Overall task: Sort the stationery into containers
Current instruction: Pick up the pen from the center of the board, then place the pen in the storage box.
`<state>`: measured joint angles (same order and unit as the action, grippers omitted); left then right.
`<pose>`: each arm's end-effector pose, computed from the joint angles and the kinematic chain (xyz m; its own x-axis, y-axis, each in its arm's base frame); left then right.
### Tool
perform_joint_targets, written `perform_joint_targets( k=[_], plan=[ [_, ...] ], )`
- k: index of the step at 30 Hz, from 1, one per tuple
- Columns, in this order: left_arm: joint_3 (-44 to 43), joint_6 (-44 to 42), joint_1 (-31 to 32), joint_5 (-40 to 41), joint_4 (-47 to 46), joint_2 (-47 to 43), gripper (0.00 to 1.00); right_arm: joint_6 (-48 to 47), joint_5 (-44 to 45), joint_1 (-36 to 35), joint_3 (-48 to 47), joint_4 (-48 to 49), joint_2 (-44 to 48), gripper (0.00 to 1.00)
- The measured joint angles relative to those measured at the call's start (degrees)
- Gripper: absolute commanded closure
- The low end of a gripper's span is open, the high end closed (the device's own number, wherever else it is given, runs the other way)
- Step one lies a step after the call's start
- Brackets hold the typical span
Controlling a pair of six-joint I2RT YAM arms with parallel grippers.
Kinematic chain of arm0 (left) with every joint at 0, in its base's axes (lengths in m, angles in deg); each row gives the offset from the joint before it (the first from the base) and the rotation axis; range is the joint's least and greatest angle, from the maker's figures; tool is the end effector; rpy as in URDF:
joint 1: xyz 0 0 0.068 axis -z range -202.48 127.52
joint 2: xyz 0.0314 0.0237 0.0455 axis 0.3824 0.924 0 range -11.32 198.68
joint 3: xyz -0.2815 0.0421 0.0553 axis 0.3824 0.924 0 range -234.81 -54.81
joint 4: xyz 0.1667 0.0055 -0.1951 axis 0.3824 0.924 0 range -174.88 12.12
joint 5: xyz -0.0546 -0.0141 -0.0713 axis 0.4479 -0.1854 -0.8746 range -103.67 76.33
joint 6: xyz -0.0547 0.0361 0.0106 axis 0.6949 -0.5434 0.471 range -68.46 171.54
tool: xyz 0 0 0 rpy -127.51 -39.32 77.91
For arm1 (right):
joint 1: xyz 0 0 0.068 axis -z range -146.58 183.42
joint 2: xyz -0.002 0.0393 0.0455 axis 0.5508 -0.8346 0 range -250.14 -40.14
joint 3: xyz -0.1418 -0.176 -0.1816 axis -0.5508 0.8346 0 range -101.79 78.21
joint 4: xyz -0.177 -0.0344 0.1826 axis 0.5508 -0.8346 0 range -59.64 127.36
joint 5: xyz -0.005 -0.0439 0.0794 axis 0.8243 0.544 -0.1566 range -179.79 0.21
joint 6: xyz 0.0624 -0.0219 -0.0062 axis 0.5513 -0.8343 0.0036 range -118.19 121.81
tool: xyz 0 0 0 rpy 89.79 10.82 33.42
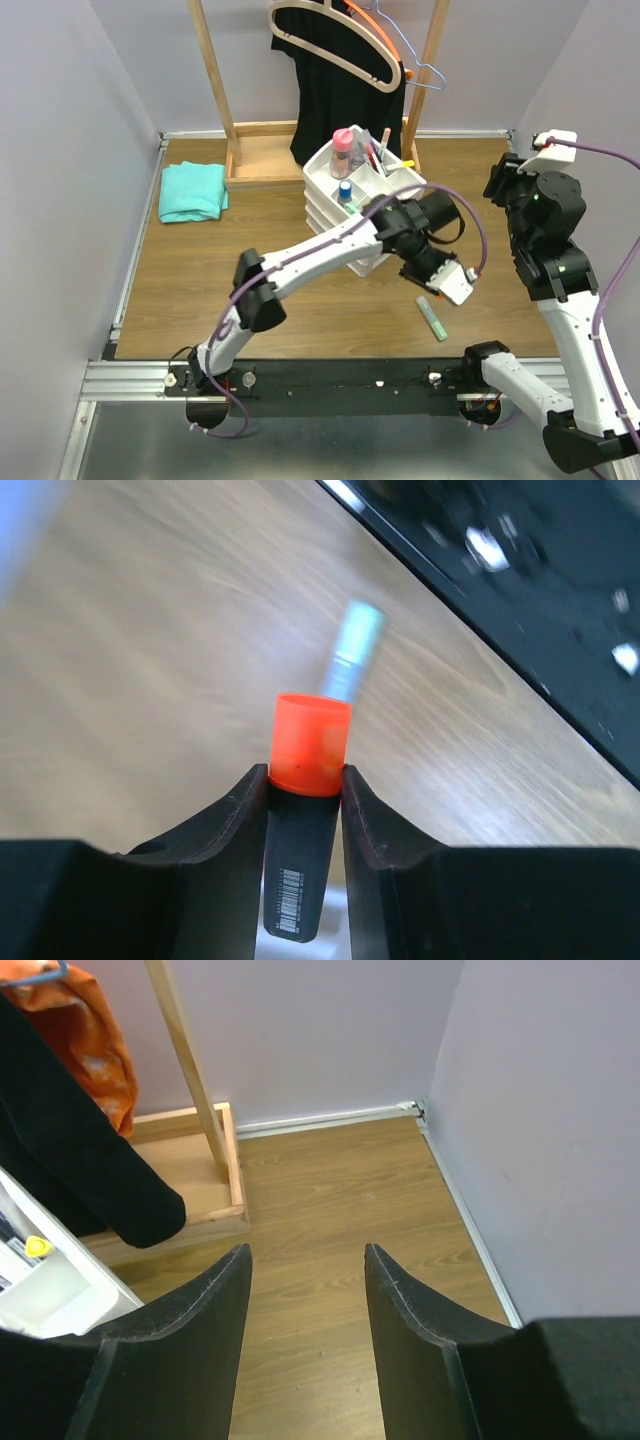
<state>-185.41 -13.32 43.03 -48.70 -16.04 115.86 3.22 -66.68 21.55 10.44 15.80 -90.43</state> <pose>0.1694 -0.4446 0.3057 0.6042 0.4620 -0.6492 0.6998 -0.6973 0.1550 0.1734 0.0153 0.4506 -0.0649 0.0095 -0.9978 0.1956 0.9807 -0.0034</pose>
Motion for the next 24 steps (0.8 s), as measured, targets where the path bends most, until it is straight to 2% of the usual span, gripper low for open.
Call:
perform_joint_targets(
  k=[3,7,11,12,13,17,24],
  plan=[
    [-1.8,4.2,-0.7,-1.8,-3.6,-6.8,1.0,-0.4,0.0,0.0,1.2,-0.4,0.5,0.44],
    [-2.4,15.5,-3.0,-5.2,-14.0,-14.5,1.0,-1.9,0.0,0.0,1.9,-0.9,0.4,0.44],
    [1.6,33.0,-7.6,-7.4,-31.8,-18.8,1.0,-2.5,0.0,0.0,1.9,-0.8,0.4,0.44],
    [4.2,39.1,-10.0,-7.5,-38.7,-20.1,1.0,-2.5,0.0,0.0,1.9,-0.7,0.3,0.44],
    [5.7,45.1,-11.5,-7.3,-44.1,-20.5,1.0,-2.5,0.0,0.0,2.0,-0.4,0.2,0.44],
    [7.8,59.4,-18.3,-5.9,-58.2,-19.6,1.0,-2.5,0.0,0.0,2.3,0.5,-0.7,0.44],
    [15.0,75.9,-23.5,-5.6,-73.1,-18.8,1.0,-2.5,0.0,1.3,2.3,0.7,-1.9,0.44]
  ],
)
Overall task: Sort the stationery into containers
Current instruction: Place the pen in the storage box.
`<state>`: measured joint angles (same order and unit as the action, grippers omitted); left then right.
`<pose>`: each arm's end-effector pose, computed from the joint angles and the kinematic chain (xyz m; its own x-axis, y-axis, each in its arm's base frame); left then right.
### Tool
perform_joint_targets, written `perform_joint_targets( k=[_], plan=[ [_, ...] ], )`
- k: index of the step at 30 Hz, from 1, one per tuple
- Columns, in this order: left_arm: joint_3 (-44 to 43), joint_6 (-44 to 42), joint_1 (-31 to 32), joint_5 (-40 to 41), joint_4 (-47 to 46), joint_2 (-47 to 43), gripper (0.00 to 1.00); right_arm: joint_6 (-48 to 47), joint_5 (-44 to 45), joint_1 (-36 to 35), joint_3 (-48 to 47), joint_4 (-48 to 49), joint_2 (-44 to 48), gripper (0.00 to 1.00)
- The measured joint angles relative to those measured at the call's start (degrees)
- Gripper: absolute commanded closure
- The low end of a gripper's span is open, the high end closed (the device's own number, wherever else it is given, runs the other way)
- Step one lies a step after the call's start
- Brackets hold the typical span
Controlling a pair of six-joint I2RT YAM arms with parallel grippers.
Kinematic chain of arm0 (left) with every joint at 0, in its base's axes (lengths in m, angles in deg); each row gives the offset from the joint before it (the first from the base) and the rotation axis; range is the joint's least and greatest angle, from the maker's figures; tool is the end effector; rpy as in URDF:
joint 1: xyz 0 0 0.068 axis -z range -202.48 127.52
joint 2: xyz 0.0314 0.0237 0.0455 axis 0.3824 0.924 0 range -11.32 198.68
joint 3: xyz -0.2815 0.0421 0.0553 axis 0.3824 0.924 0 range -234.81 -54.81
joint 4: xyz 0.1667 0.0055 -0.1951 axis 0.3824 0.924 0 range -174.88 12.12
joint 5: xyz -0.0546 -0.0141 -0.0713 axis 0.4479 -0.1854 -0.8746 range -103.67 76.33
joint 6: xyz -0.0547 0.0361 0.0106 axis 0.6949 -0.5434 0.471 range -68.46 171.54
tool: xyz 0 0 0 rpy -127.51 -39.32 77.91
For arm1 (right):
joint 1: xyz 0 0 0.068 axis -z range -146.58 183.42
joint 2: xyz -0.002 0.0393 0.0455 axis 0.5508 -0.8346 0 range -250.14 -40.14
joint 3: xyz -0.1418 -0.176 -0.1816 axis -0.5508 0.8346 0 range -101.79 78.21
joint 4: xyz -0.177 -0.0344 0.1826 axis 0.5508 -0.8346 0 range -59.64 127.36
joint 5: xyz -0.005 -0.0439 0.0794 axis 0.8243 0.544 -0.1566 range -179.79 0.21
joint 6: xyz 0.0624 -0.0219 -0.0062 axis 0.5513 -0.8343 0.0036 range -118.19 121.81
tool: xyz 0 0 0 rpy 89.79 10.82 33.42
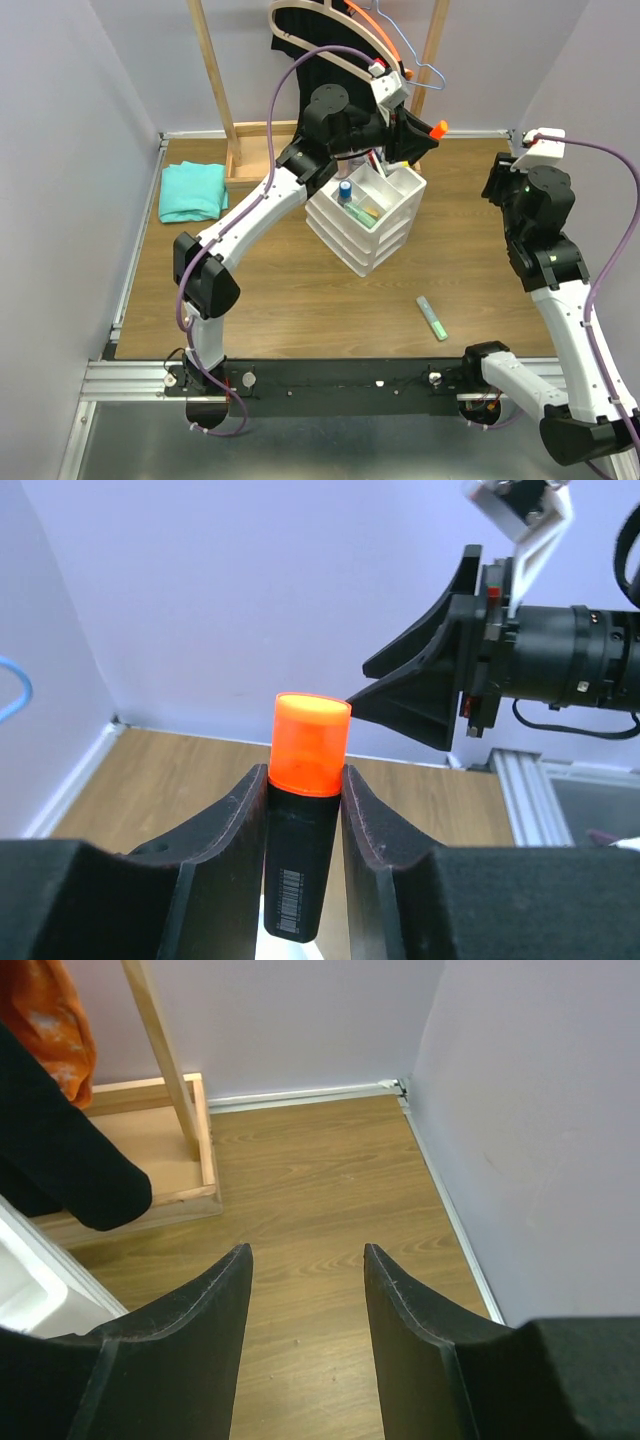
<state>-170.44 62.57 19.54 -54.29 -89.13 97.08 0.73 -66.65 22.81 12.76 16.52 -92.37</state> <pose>0.3121 -0.3273 0.4932 -0.0426 -0.1570 -0.9867 0.9922 0.1089 -0.0601 0.1891 0.0143 0.4331 -0.1344 -0.0428 -0.9900 0.2110 0.9749 -0.0708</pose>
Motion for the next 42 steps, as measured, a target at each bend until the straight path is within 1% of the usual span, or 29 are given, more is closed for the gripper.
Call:
perform_joint_targets(
  k=[4,10,17,20,23,24,25,27,28,31,33,34,42],
  plan=[
    [1.8,5.7,-1.0,-0.5,-4.9,2.3,1.0,0.0,0.0,1.2,0.0,0.0,-0.5,0.44],
    [4.0,11.6,-2.0,-2.6,-10.0,5.8,1.0,0.0,-0.1,2.9,0.0,-0.1,-1.9,0.45],
    [9.6,14.8,-3.4,-4.0,-15.0,6.6,1.0,0.0,-0.3,4.2,0.0,-0.1,-3.2,0.45],
    [12.2,15.5,-4.4,-4.3,-15.8,6.6,1.0,0.1,-0.6,4.6,0.0,-0.1,-3.7,0.45],
    [12.5,15.8,-5.2,-4.7,-16.3,6.9,1.0,0.2,-1.1,5.0,0.0,-0.1,-4.3,0.45],
    [12.5,16.0,-5.4,-4.9,-16.7,6.9,0.94,0.2,-1.2,5.1,0.0,-0.1,-4.5,0.45],
    [12.5,16.1,-5.6,-5.2,-17.1,7.0,0.81,0.2,-1.3,5.1,0.0,-0.1,-4.8,0.45],
    [12.5,16.2,-5.8,-5.5,-17.6,7.0,0.76,0.2,-1.6,5.2,0.0,-0.1,-5.1,0.45],
    [12.5,16.2,-5.9,-5.8,-17.8,7.0,0.7,0.2,-1.7,5.2,0.0,-0.1,-5.2,0.45],
    [12.5,16.3,-6.0,-6.8,-18.2,7.0,0.59,0.2,-1.8,5.3,0.0,-0.1,-5.3,0.45],
    [12.5,16.2,-6.0,-7.3,-18.4,7.0,0.57,0.2,-1.8,5.4,0.0,-0.1,-5.2,0.45],
    [12.5,16.2,-5.9,-7.6,-18.4,7.0,0.54,0.2,-1.9,5.5,0.0,-0.1,-5.2,0.45],
    [12.5,14.5,-5.4,-8.6,-17.8,7.0,0.46,1.3,-2.5,5.5,0.4,-0.1,-4.5,0.45]
  ],
)
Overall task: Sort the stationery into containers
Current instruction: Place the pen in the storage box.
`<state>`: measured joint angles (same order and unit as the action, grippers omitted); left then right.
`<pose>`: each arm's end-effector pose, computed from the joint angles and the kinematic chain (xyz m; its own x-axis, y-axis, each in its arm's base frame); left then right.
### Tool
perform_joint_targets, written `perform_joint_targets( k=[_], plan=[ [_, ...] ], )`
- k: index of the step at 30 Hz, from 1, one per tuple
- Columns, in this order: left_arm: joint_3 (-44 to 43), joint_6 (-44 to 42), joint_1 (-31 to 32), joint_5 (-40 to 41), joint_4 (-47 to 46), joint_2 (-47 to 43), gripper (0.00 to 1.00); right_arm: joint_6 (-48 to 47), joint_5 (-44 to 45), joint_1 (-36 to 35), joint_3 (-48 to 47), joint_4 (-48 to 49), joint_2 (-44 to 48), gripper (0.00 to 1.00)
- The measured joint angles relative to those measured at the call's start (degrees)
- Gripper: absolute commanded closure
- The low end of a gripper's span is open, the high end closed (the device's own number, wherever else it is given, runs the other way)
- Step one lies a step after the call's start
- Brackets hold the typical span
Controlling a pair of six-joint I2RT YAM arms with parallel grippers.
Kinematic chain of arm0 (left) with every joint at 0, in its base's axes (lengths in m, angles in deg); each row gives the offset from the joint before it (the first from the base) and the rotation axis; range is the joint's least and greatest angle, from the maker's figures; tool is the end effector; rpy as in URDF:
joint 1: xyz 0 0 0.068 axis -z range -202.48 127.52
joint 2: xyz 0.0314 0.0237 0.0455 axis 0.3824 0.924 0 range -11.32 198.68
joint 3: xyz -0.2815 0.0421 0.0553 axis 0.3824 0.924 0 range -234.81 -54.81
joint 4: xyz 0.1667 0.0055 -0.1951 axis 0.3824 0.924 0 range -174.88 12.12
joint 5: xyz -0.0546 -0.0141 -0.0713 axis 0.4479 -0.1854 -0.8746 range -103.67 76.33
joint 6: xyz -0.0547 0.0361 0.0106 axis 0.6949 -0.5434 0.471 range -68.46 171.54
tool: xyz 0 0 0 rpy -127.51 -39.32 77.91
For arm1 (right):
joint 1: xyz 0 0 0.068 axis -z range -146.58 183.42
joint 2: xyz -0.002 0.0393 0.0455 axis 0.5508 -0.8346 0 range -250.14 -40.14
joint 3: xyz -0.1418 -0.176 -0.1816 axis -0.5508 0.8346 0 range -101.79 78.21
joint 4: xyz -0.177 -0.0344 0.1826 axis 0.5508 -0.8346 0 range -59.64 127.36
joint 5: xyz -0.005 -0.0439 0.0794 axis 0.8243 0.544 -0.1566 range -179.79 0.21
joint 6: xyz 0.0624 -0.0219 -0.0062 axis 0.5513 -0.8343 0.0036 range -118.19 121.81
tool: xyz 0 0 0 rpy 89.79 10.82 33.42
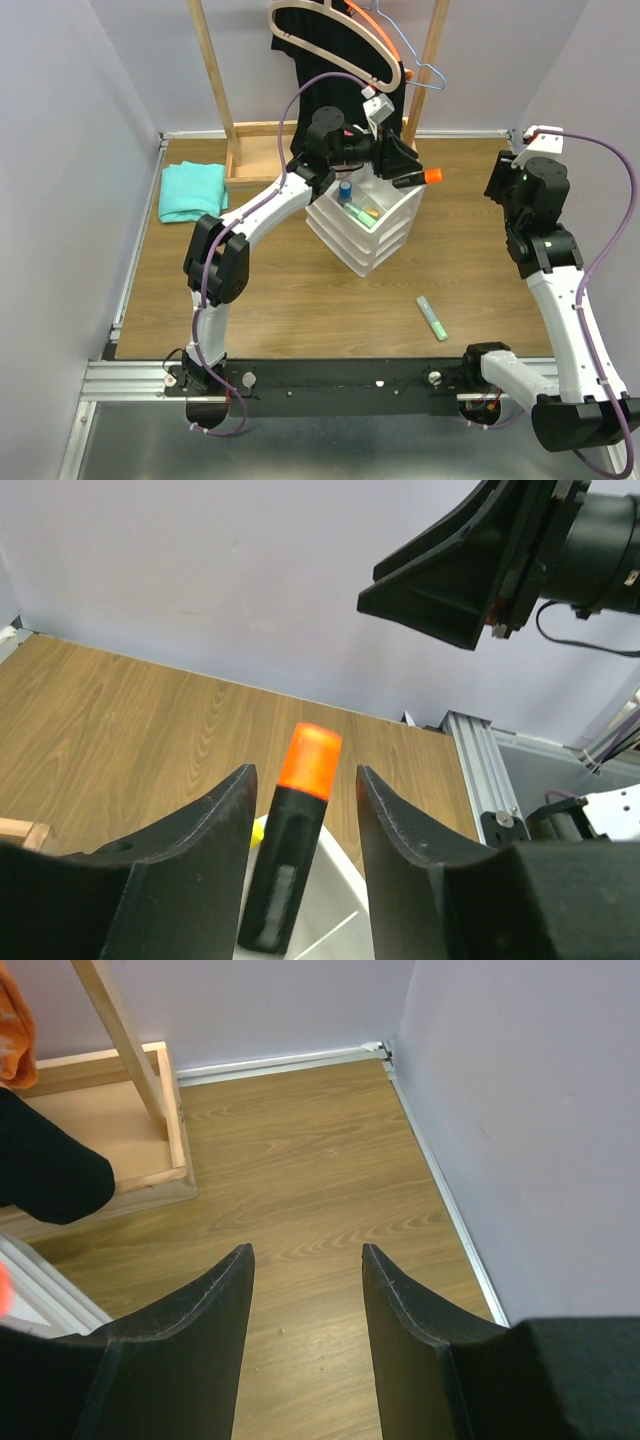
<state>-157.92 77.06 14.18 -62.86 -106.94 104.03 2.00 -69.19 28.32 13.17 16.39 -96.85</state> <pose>0.3729 -0.3271 0.3944 -0.3022 -0.1259 -0.9449 0.9510 0.0275 -0.3078 0.2150 0.0006 0.4160 -0.2172 -0.0163 -0.9760 0.2594 0.9629 -0.0738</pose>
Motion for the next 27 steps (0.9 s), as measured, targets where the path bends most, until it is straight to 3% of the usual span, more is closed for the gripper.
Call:
perform_joint_targets(
  k=[6,9,12,15,18,21,27],
  plan=[
    [0.0,-2.1,0.9,-0.4,2.5,-0.3,0.42,0.5,-0.4,0.3,0.9,0.0,1.3,0.45],
    [-0.1,-6.7,1.6,-1.7,8.3,-1.9,0.39,0.5,-0.5,0.4,1.2,-0.1,1.8,0.45],
    [-2.3,-20.7,3.9,-3.9,22.4,-5.6,0.38,0.5,-0.5,0.4,1.7,-0.1,2.8,0.45],
    [-9.4,-40.9,7.5,-5.8,42.3,-7.6,0.38,0.5,-0.4,0.5,2.2,-0.2,4.3,0.45],
    [-19.9,-61.4,11.5,-5.0,63.1,-6.3,0.39,1.8,-0.3,1.1,2.1,-0.1,5.3,0.45],
    [-26.4,-78.0,16.3,-1.6,78.2,-3.2,0.39,2.8,0.4,1.9,0.0,-0.2,4.4,0.45],
    [-19.2,-95.9,25.6,7.6,89.2,3.0,0.43,3.5,1.3,2.5,-10.7,0.5,-1.2,0.45]
  ],
)
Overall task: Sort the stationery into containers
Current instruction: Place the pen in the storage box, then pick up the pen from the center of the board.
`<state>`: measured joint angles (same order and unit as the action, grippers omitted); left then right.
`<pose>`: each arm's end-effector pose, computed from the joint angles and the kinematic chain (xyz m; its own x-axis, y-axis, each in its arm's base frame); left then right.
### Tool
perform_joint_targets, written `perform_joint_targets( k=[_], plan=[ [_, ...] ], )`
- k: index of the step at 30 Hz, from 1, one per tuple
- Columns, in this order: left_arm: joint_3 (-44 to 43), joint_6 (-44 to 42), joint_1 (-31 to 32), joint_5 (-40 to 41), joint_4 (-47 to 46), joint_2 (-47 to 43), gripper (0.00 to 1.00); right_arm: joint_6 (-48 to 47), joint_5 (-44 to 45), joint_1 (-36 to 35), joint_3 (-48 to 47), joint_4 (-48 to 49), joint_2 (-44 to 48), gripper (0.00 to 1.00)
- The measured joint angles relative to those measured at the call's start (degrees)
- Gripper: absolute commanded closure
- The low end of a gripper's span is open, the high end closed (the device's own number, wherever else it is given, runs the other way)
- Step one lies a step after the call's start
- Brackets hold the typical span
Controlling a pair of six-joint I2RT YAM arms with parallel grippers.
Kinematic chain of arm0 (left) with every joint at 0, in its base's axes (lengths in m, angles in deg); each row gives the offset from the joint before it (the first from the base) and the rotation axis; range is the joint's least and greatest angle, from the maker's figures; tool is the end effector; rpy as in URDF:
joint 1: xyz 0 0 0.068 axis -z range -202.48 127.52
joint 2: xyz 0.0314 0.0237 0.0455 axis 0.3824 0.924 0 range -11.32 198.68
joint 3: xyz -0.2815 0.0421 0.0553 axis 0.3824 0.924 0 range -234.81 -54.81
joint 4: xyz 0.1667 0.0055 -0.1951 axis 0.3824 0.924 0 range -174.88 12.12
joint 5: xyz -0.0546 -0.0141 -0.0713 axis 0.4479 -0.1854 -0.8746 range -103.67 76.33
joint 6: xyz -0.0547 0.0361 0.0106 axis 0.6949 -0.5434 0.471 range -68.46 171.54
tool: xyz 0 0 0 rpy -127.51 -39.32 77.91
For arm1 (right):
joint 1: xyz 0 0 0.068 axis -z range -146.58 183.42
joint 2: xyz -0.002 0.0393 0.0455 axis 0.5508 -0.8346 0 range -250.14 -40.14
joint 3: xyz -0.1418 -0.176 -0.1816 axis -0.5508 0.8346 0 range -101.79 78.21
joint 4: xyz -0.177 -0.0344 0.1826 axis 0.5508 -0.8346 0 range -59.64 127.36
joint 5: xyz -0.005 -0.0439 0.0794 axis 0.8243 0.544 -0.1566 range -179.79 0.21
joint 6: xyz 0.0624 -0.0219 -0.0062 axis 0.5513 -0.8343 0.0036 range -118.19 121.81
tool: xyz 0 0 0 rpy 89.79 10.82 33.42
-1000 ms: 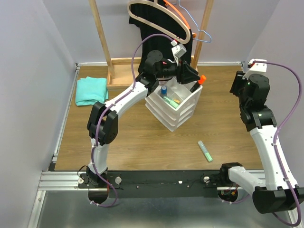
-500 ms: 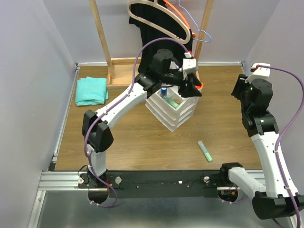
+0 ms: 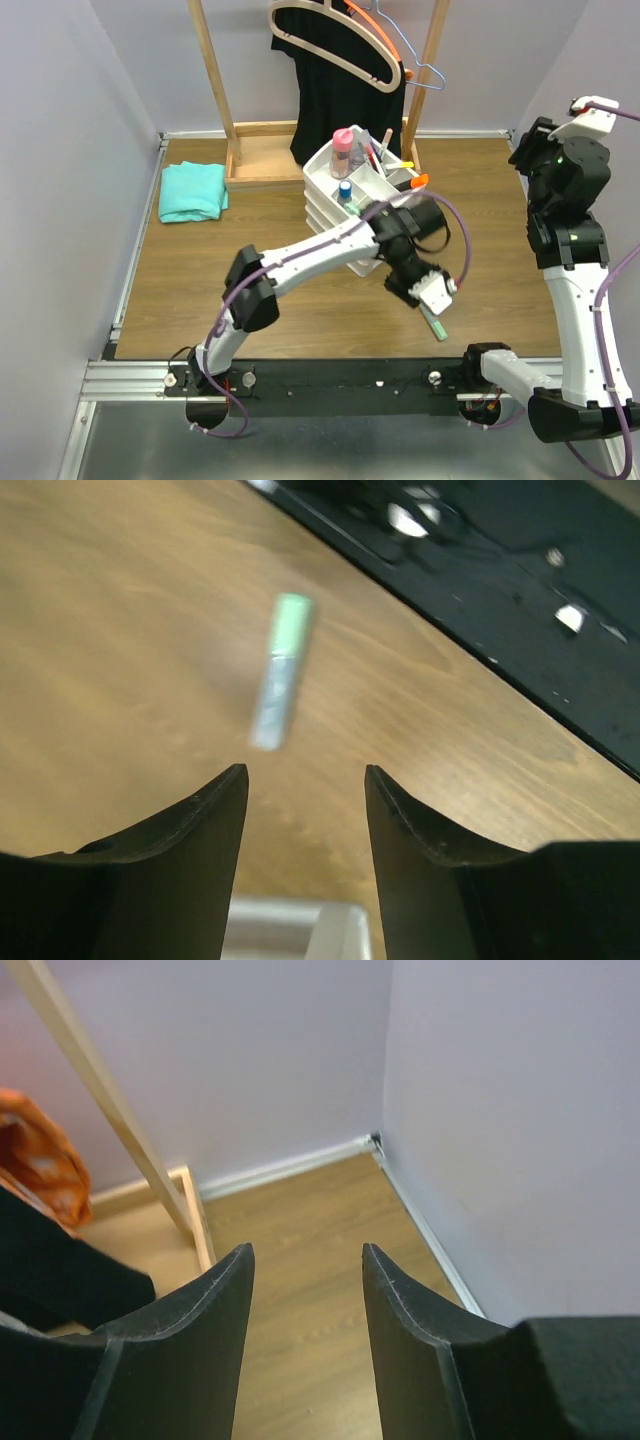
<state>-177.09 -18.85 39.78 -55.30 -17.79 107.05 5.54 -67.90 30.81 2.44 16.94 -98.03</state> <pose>0.1740 -0.4059 0.3365 0.6153 0.3428 -0.7098 0.6600 -0.7163 0.2263 0.2035 -0.0104 0.4773 -0.0228 0.0594 -0.9980 0.3320 0.9420 0.0485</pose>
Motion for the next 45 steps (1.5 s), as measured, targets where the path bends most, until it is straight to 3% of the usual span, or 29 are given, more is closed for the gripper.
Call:
perform_joint_targets(
  k=[5,12,36,43,45],
  plan=[
    [1.6,-5.4,4.7,4.6,2.3,8.2,0.47,0.5,0.5,0.0,-4.9,0.5,-1.2,0.45],
    [-0.6,-7.7,8.3,7.6,0.1,13.8,0.47,1.1,0.5,0.1,-3.3,-1.6,0.5,0.45],
    [-11.4,-6.2,8.9,9.1,-3.9,26.5,0.51,3.5,-0.3,0.1,1.2,-4.0,3.1,0.44],
    [-13.4,-3.9,8.4,8.1,-3.4,28.6,0.6,3.8,-0.3,0.1,3.1,-4.8,4.1,0.44],
    [-13.6,-3.6,8.3,7.8,-2.8,28.8,0.72,3.8,-0.4,0.1,3.3,-5.0,4.1,0.44]
  ],
)
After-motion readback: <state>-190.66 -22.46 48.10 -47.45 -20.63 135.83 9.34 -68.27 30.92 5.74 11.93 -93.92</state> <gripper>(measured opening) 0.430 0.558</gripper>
